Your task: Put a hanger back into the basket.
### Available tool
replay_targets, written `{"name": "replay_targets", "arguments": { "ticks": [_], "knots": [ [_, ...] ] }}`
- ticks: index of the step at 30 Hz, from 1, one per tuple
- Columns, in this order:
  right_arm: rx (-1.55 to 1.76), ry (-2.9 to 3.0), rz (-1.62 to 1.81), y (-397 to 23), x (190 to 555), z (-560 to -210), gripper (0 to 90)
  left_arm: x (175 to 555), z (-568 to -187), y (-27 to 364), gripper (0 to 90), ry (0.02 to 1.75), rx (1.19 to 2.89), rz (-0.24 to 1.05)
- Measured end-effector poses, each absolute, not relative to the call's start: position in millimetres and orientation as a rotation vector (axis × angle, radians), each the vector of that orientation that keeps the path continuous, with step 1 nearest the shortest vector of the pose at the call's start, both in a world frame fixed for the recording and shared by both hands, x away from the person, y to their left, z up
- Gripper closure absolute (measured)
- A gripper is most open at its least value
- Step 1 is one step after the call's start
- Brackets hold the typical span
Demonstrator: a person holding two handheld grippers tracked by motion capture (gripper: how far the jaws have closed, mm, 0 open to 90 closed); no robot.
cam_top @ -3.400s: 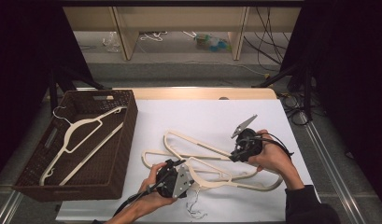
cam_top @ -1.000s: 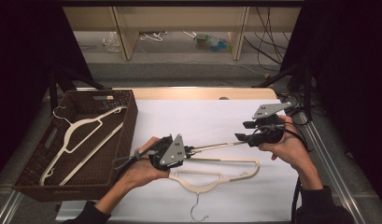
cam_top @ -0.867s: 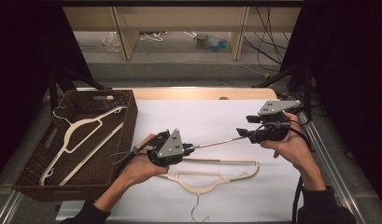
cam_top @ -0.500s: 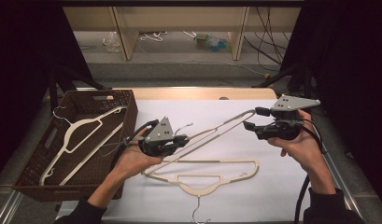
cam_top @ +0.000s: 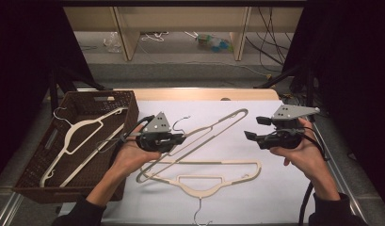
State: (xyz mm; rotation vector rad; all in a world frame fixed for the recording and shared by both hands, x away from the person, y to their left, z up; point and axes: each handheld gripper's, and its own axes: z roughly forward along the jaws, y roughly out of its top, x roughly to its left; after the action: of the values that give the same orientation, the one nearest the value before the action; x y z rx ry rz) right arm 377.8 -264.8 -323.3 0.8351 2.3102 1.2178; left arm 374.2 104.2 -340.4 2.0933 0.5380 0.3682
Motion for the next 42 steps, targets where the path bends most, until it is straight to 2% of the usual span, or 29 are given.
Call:
{"name": "replay_targets", "arguments": {
  "ticks": [12,15,26,42],
  "knots": [
    [0.811,2.364,1.202,-248.0,362.8,-338.3,31.7,376.9,-310.5,128.0,86.0,0.67,1.998,0.305],
    [0.822,2.381,1.177,-245.5,360.7,-344.5,28.6,377.3,-304.4,134.4,86.0,0.674,1.967,0.284],
    [0.83,2.442,1.137,-241.5,359.8,-363.7,26.6,374.3,-283.4,155.7,86.0,0.722,1.867,0.206],
    [0.835,2.483,1.105,-241.3,356.6,-379.0,26.3,378.6,-239.7,201.6,86.0,0.805,1.807,0.275]
  ]
}}
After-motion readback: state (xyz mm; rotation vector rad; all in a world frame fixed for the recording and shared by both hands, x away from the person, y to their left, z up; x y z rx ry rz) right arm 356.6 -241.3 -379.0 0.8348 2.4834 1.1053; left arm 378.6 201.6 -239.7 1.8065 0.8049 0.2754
